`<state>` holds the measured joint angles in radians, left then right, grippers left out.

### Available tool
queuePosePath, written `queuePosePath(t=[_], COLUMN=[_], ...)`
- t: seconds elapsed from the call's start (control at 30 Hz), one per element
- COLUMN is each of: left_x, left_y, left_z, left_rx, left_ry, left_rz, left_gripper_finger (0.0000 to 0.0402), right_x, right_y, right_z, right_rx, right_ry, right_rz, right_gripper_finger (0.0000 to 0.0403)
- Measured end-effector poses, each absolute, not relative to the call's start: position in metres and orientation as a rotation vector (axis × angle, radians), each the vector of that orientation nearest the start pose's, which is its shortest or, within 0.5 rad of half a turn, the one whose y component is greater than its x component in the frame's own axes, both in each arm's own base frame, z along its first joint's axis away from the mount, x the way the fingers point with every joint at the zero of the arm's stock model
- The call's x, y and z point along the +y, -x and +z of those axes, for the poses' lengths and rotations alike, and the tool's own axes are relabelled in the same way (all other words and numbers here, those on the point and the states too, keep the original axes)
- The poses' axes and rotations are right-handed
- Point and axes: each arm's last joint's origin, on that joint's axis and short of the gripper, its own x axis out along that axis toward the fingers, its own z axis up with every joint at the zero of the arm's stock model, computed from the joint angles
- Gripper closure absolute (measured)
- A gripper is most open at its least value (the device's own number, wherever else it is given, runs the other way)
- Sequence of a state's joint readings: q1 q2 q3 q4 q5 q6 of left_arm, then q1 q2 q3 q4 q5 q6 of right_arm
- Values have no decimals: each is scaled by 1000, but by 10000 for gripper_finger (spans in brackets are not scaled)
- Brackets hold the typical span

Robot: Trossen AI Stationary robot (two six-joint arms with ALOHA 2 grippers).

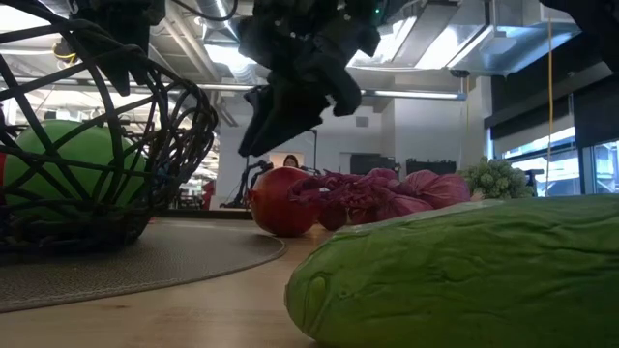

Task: Build produce basket
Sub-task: Put the red pomegranate into the black wire basket

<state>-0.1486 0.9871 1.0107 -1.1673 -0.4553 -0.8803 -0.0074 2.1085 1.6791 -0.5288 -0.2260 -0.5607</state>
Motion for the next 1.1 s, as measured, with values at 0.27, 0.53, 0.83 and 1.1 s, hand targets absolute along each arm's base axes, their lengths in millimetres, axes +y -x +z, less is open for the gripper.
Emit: queuePosePath(t=[0.27, 0.53, 0.83, 1.1], left_x=[-11, -10, -10, -11], left_y=[-157, -157, -157, -157], left_z=[304, 304, 304, 304], left_rx=[875, 874, 874, 874], left_ry=[442, 440, 440, 439], left_rz=[719, 721, 721, 720], left_gripper_finger=[78, 78, 78, 78], right_x=[18, 29, 38, 33], right_y=[-458, -461, -465, -462], right_z=[201, 193, 185, 181], right_rx=[895, 923, 918, 990], right_ry=[375, 429, 420, 476], right_rz=[433, 341, 340, 240], right_gripper_finger=[253, 253, 253, 253])
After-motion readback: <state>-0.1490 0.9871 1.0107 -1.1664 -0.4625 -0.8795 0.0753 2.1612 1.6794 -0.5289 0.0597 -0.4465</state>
